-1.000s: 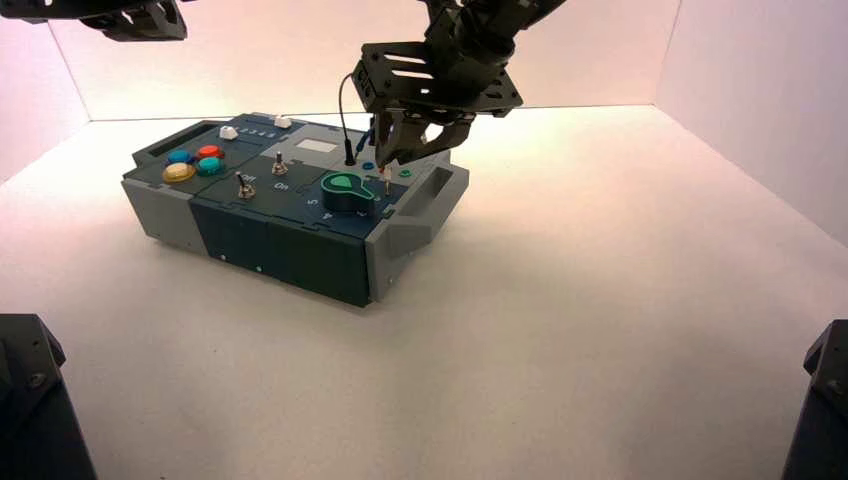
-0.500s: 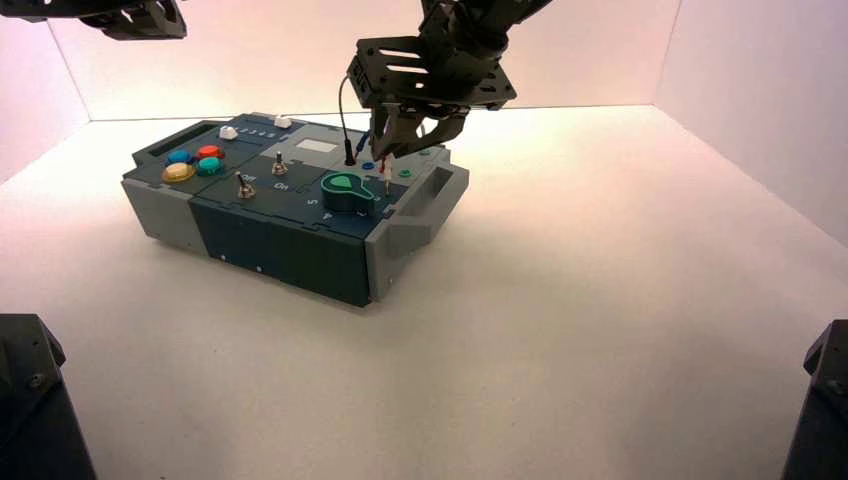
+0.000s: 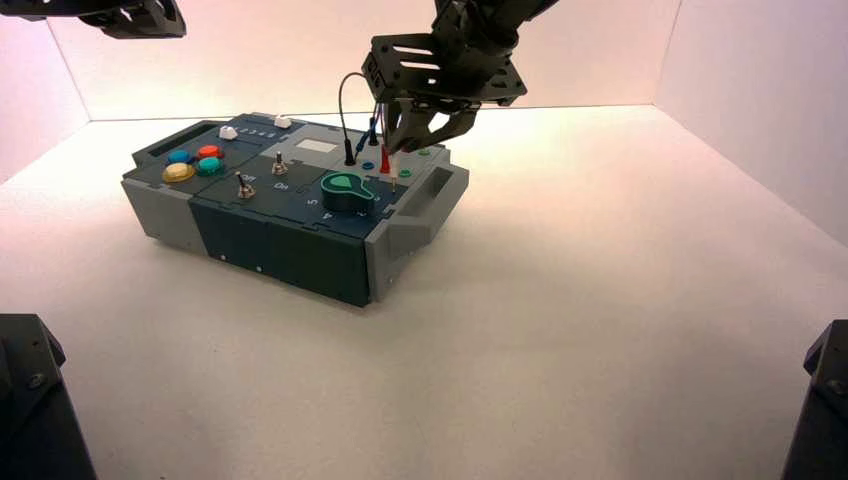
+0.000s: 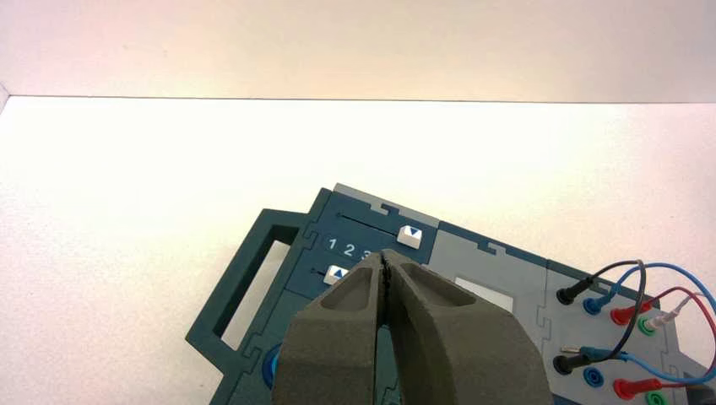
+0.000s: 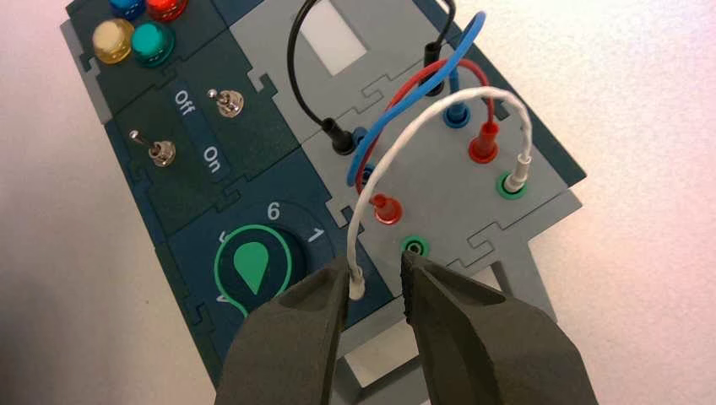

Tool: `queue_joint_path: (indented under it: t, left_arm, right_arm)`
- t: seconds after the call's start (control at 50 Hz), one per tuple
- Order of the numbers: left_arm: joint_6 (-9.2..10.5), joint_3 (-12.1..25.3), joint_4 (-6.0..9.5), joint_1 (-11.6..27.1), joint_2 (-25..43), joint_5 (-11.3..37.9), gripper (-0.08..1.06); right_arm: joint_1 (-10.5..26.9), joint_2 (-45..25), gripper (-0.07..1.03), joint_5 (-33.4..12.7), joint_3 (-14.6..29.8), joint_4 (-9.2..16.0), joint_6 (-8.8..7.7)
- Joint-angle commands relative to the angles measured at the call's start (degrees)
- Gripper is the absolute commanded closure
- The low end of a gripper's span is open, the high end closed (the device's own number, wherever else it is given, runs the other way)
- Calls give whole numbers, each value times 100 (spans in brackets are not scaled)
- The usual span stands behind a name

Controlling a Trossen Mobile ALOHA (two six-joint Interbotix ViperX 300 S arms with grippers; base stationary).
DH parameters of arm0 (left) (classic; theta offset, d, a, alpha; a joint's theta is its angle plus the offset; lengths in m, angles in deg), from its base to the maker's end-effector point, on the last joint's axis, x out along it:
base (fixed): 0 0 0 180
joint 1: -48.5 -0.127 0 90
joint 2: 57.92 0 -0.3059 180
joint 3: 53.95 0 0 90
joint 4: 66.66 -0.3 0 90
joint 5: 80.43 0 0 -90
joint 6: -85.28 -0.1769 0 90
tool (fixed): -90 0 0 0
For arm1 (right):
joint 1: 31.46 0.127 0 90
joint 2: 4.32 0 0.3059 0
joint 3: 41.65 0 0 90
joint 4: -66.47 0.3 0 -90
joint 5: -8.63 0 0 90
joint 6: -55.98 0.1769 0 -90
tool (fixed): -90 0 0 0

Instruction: Insert the white wire.

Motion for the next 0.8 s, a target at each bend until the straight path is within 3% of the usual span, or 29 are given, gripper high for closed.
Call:
queue_joint_path:
  t: [0.02, 0.3, 0.46, 0.64, 0.8]
  left_arm:
    - [-9, 70, -9, -26, -70, -26, 101]
    - [-18, 70, -9, -26, -70, -26, 101]
    - [-18, 70, -9, -53, -70, -35, 101]
    - [-18, 62, -9, -79, -62, -35, 101]
    - [-18, 62, -9, -88, -62, -26, 101]
  right_arm:
    - [0, 9, 62, 18, 220, -35, -18]
    - [0, -202, 63, 18, 387, -62, -18]
    - [0, -246, 78, 18, 404, -97, -18]
    - [0, -202, 79, 18, 387, -105, -18]
    - [0, -167, 88, 18, 369, -105, -18]
